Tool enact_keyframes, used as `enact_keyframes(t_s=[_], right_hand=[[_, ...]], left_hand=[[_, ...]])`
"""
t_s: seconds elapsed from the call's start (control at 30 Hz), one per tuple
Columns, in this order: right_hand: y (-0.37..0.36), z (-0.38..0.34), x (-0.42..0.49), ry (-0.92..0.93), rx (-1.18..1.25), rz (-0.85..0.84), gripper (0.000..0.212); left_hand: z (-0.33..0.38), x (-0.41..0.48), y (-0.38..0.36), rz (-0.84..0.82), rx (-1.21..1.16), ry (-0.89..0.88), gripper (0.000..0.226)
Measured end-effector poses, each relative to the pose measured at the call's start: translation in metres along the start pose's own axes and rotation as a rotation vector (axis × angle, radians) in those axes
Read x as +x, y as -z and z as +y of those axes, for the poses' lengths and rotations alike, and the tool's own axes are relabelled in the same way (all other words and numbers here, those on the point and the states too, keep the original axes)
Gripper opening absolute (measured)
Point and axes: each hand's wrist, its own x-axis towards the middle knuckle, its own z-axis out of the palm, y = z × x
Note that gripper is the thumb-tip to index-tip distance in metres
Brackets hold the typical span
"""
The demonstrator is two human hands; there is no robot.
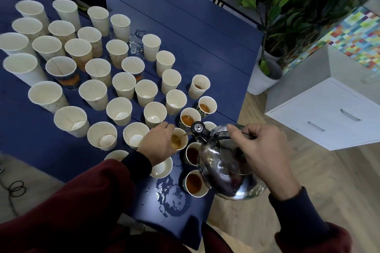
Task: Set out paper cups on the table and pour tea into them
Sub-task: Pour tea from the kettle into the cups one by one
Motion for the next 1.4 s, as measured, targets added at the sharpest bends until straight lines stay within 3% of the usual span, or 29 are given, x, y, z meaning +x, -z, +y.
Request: enact_keyframes(t_s=[0.4,0.7,0.83,1.0,1.27,1.4], right_hand=[[0.000,-0.001,-0.011,-0.030,0.081,0.033,0.059],[0.012,-0.031,-0.043,-0.208,0.262,0.278,0.055],[0.008,-0.047,-0.063,-0.239,0.236,0.342,0.050],[-0.003,-0.058,-0.095,-0.320,0.234,0.309,0.044],[-0.020,-0.059,-0.125,-0.356,0.164,0.208,0.044],[-0.026,-0.057,-0.136,-0.355,0.166,0.153,0.049]], left_hand=[[-0.001,-0.001,0.003,-0.004,0.014,-0.025,0.052],[-0.014,-0.025,0.007,0.136,-0.105,-0.153,0.038],[-0.023,-0.044,0.003,0.014,-0.061,-0.265,0.050],[-0.028,-0.056,0.001,-0.118,0.052,-0.327,0.077],[-0.037,-0.075,-0.013,-0.097,0.060,-0.280,0.055],[-0.034,-0.085,-0.019,-0.101,-0.055,-0.264,0.065]])
